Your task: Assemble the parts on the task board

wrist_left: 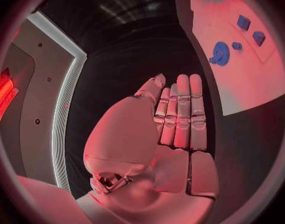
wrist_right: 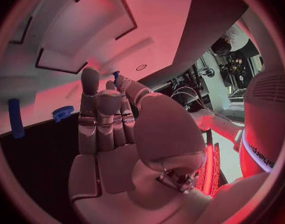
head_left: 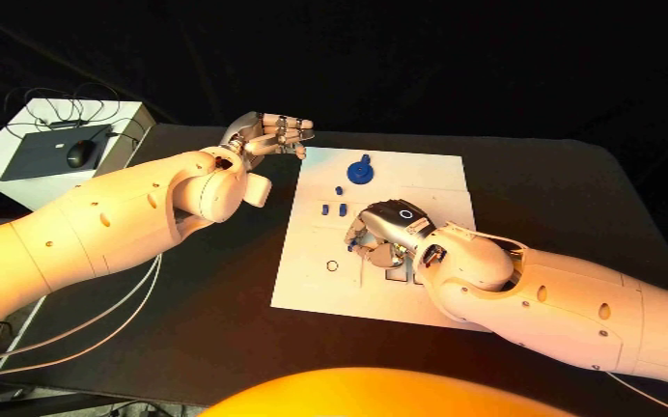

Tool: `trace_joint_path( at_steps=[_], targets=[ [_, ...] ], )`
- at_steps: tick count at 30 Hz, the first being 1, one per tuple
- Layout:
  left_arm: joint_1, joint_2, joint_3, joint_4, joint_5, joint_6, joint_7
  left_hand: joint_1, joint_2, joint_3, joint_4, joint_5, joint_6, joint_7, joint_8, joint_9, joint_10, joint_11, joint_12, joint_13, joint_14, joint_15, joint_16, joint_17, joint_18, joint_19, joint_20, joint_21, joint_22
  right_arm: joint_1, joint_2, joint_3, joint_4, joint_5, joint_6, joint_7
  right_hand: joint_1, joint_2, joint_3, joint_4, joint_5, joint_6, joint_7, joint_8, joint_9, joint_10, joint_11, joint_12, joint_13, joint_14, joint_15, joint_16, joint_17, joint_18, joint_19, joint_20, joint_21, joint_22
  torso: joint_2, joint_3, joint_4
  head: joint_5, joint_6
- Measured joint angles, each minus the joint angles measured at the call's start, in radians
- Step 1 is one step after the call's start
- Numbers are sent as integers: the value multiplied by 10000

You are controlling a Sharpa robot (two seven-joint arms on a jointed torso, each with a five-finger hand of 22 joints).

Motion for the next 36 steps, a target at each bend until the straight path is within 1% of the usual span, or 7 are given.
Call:
trace_joint_path(
  at_steps=[16,18,21,23,26,31,36],
  targets=[
    [1,-26,0,9,1,0,-6,0,0,0,-1,0,0,1,0,0,1,-1,0,0,0,0,0,0,1,0,0,-5,-4,-5,35,-5,56,-217,11,-157,10,10,-11,-8,-3,-4,-3,-7,8,-2,-2,33,0,0,0,0,-4,1,1,2,-116,85,0,4,-1,-2,17],
    [1,-27,0,10,1,0,-7,0,0,0,-1,0,0,0,0,0,1,0,0,0,0,0,0,0,0,0,0,-5,-4,-5,41,-6,52,-219,11,-157,10,10,-11,-8,5,-57,49,-7,5,-4,-4,32,0,0,1,0,-15,1,1,3,-116,91,0,4,-2,-1,17],
    [1,-29,0,11,1,0,-9,0,0,0,-1,0,0,0,0,0,1,-1,0,0,0,0,0,0,1,-1,0,-5,-4,-6,66,-6,22,-218,18,-139,6,6,-287,40,438,-326,156,-6,-89,-106,-44,32,0,0,0,0,-15,7,52,53,-177,108,0,4,-4,4,17],
    [2,-31,0,13,1,0,-11,0,0,0,-1,0,0,0,0,0,1,-1,0,0,0,0,0,0,0,0,0,-5,-3,-6,94,-14,-10,-206,41,-116,-16,-57,-476,88,523,-432,173,-3,-164,-182,6,36,32,0,0,0,-27,37,52,54,-212,108,0,4,-5,5,15],
    [3,-34,0,14,1,0,-12,0,0,0,-1,0,0,1,0,0,1,-1,0,0,0,0,0,1,0,-1,0,-5,-3,-14,125,-34,-64,-189,89,-78,-128,-297,-693,152,596,-548,152,0,-222,-420,52,126,47,-6,2,0,-43,147,88,90,-294,106,0,2,-4,7,6],
    [3,-37,0,18,1,0,-17,0,0,0,-1,0,0,0,0,0,1,-1,0,0,0,0,0,0,0,-1,0,-5,-3,-8,168,-52,-113,-171,126,-24,-227,-500,-844,221,557,-653,145,0,-231,-754,149,90,1,-10,78,0,-54,164,122,124,-357,75,0,2,-4,8,-6],
    [4,-41,-1,20,1,1,-23,0,0,0,-1,0,0,1,0,0,1,-1,0,0,0,0,0,1,0,-1,0,-5,-3,-10,169,-70,-127,-148,150,17,-211,-563,-982,271,557,-691,111,0,-231,-843,169,90,-5,-26,93,0,-67,170,196,198,-476,47,0,4,-4,1,-13]
  ],
)
